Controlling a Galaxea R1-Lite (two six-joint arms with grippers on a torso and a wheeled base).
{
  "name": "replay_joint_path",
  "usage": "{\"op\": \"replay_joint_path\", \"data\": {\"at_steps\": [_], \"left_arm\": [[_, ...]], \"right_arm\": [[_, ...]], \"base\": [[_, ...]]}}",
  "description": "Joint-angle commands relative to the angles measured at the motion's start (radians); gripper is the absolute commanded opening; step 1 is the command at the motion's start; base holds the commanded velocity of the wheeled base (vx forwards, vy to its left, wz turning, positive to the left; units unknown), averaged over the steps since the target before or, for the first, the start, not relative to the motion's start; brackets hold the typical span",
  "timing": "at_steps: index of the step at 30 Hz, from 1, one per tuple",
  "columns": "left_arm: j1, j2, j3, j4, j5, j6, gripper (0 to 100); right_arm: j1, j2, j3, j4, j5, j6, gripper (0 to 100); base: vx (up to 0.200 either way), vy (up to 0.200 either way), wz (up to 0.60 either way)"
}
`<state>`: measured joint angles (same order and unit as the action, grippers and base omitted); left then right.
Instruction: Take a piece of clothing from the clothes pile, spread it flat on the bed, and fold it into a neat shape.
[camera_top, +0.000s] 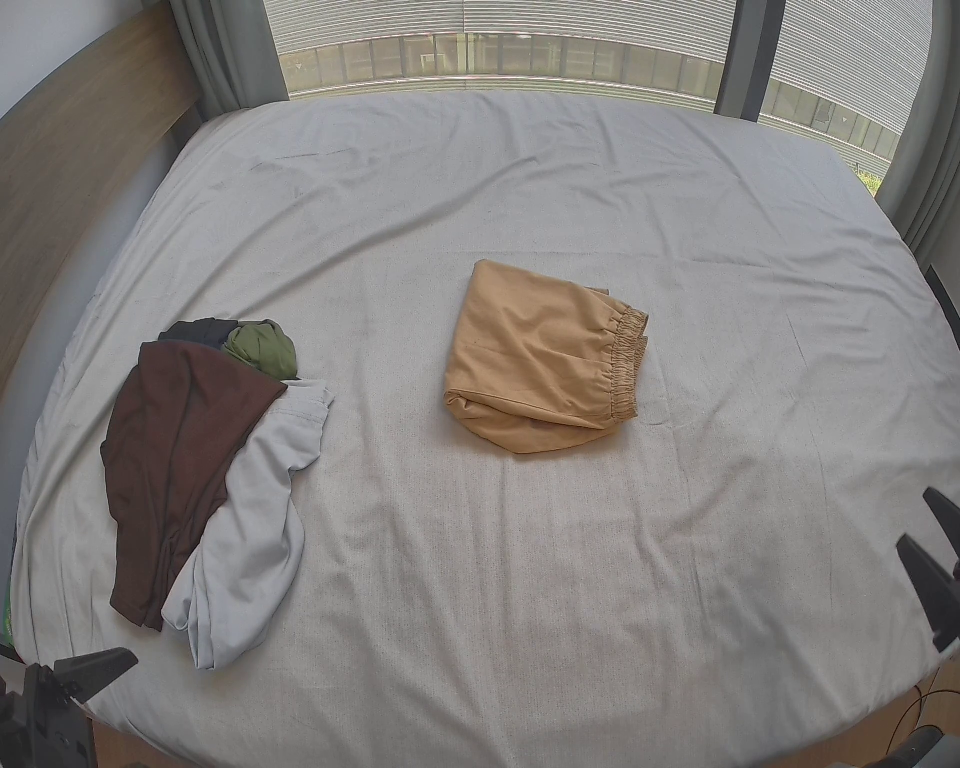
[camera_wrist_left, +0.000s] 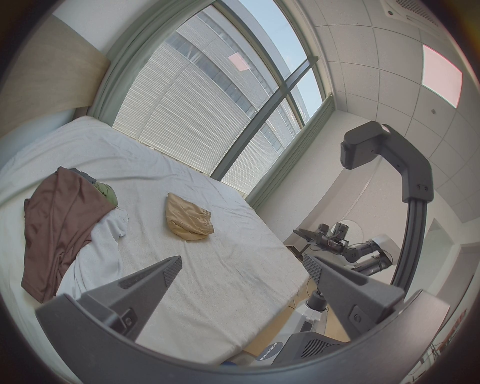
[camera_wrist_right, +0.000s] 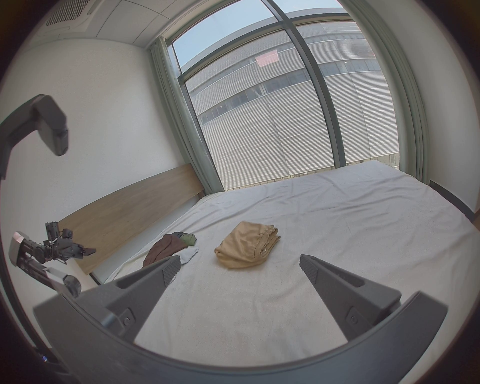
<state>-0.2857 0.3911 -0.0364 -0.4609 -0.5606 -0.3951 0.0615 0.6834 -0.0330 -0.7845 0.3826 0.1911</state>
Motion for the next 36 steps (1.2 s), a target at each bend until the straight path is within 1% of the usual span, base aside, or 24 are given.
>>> {"op": "replay_joint_path", "data": {"at_steps": [1,4,7,8,10,11,12,13,14,15,16,18,19,20,22,24,26,27,28,29,30,31,32,36], "left_arm": [[0.016,-0.317,-0.025,0.226,0.044,0.016,100],[0.017,-0.317,-0.014,0.222,0.045,0.022,100],[0.017,-0.316,-0.014,0.232,0.056,0.027,100],[0.022,-0.314,-0.014,0.234,0.067,0.028,100],[0.057,-0.299,-0.025,0.24,0.067,0.03,100],[0.099,-0.29,-0.034,0.251,0.067,0.033,100],[0.099,-0.29,-0.034,0.251,0.067,0.033,100],[0.16,-0.288,-0.056,0.289,0.057,0.051,100],[0.18,-0.293,-0.06,0.309,0.053,0.065,100],[0.189,-0.296,-0.059,0.326,0.054,0.082,100],[0.189,-0.296,-0.048,0.33,0.067,0.108,100],[0.189,-0.296,-0.016,0.327,0.093,0.139,100],[0.189,-0.296,0.024,0.311,0.136,0.162,100],[0.189,-0.296,0.036,0.311,0.173,0.179,100],[0.189,-0.296,0.036,0.353,0.246,0.188,100],[0.191,-0.296,0.036,0.393,0.294,0.19,100],[0.191,-0.296,0.036,0.39,0.306,0.19,100],[0.204,-0.296,0.036,0.389,0.331,0.185,100],[0.264,-0.313,0.036,0.39,0.334,0.194,100],[0.293,-0.33,0.036,0.39,0.327,0.202,100],[0.293,-0.33,0.036,0.39,0.327,0.202,100],[0.31,-0.354,0.036,0.392,0.315,0.243,100],[0.301,-0.351,0.036,0.393,0.309,0.251,100],[0.292,-0.377,0.036,0.392,0.311,0.24,100]], "right_arm": [[-0.043,-0.619,-0.005,0.499,0.061,-0.018,100],[-0.055,-0.683,0.005,0.562,0.056,-0.021,100],[-0.057,-0.683,0.027,0.55,0.044,-0.032,100],[-0.057,-0.683,0.031,0.553,0.03,-0.036,100],[-0.057,-0.683,0.031,0.561,-0.001,-0.055,100],[-0.057,-0.683,0.031,0.568,-0.033,-0.076,100],[-0.057,-0.683,0.031,0.568,-0.033,-0.076,100],[-0.057,-0.683,0.033,0.607,-0.105,-0.117,100],[-0.057,-0.683,0.033,0.639,-0.142,-0.142,100],[-0.057,-0.683,0.033,0.671,-0.18,-0.167,100],[-0.057,-0.683,0.033,0.708,-0.234,-0.188,100],[-0.055,-0.683,0.033,0.715,-0.294,-0.191,100],[-0.057,-0.683,0.033,0.715,-0.344,-0.193,100],[-0.057,-0.683,0.031,0.715,-0.378,-0.196,100],[-0.057,-0.683,0.031,0.717,-0.439,-0.208,100],[-0.058,-0.683,0.031,0.735,-0.444,-0.208,100],[-0.057,-0.683,0.031,0.738,-0.438,-0.2,100],[-0.055,-0.683,0.031,0.784,-0.39,-0.202,100],[-0.052,-0.683,0.03,0.803,-0.366,-0.211,100],[-0.054,-0.683,0.03,0.795,-0.366,-0.209,100],[-0.054,-0.683,0.03,0.795,-0.366,-0.209,100],[-0.055,-0.683,0.031,0.789,-0.366,-0.211,100],[-0.055,-0.683,0.031,0.788,-0.366,-0.211,100],[-0.055,-0.683,0.031,0.788,-0.364,-0.209,100]], "base": [[0.0,0.0,0.0],[0.0,0.0,0.0],[0.0,0.0,0.0],[0.0,0.0,0.0],[0.0,0.0,0.0],[0.0,0.0,0.0],[0.0,0.0,0.0],[0.0,0.0,0.0],[0.0,0.0,0.0],[0.0,0.0,0.0],[0.0,0.0,0.0],[0.0,0.0,0.0],[0.0,0.0,0.0],[0.0,0.0,0.0],[0.0,0.0,0.0],[0.0,0.0,0.0],[0.0,0.0,0.0],[0.0,0.0,0.0],[0.0,0.0,0.0],[0.0,0.0,0.0],[0.0,0.0,0.0],[0.0,0.0,0.0],[0.0,0.0,0.0],[0.0,0.0,0.0]]}}
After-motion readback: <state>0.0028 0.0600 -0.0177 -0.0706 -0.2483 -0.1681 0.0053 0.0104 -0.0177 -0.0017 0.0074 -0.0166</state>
